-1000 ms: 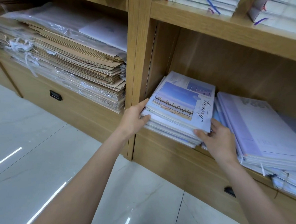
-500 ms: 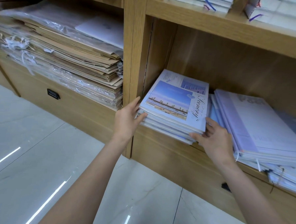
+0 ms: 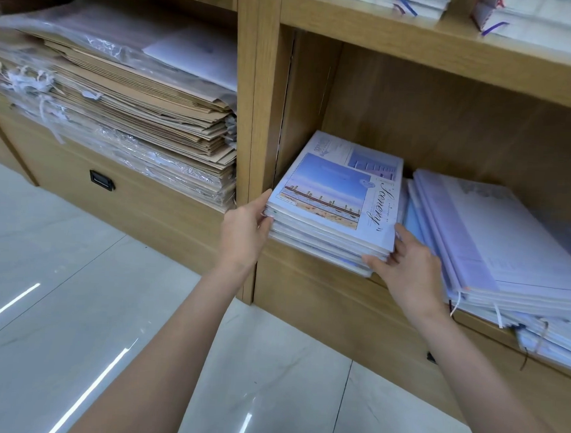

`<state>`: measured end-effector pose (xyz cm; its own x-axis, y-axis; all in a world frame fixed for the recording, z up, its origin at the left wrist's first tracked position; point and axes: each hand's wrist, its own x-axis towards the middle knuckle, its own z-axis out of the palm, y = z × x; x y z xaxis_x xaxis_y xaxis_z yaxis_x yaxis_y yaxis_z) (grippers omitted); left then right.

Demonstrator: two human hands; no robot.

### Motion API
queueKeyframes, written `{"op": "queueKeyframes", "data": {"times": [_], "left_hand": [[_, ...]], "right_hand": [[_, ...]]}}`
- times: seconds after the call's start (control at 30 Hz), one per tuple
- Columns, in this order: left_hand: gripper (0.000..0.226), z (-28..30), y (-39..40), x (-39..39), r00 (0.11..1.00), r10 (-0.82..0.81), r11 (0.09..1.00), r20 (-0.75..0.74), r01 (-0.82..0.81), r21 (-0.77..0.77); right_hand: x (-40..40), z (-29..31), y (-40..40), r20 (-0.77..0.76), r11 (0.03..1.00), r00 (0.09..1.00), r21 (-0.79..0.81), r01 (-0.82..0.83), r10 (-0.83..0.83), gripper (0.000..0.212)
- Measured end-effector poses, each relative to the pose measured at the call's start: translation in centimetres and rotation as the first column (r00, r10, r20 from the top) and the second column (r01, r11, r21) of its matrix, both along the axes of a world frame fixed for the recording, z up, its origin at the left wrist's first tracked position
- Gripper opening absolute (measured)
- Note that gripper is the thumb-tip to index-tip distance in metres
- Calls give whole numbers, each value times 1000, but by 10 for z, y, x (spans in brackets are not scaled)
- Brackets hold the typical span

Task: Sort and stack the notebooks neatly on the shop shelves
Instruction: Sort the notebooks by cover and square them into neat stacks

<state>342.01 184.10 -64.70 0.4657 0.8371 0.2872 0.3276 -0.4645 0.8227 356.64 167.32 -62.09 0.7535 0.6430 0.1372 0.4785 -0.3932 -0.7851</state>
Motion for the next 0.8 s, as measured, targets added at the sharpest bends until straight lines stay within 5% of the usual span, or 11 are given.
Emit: {"op": "queueKeyframes", "data": {"times": [0.17,0.33,0.6,0.8], "left_hand": [[63,-7,0,-4,993,-87,996,-75,84,-44],[47,-5,4,-9,980,-128,942,153,168,-291],[36,4,6,1,994,6,969,105,20,-245],[39,1,-2,0,995,-48,988,83,59,-141]], "right_hand": [[-2,0,1,68,996,997,-83,-30,36,91],[0,6,4,126,993,992,-115,-3,17,68],[0,5,5,126,993,992,-111,41,-27,65],[-1,0,6,119,988,993,-150,34,-16,71]]}}
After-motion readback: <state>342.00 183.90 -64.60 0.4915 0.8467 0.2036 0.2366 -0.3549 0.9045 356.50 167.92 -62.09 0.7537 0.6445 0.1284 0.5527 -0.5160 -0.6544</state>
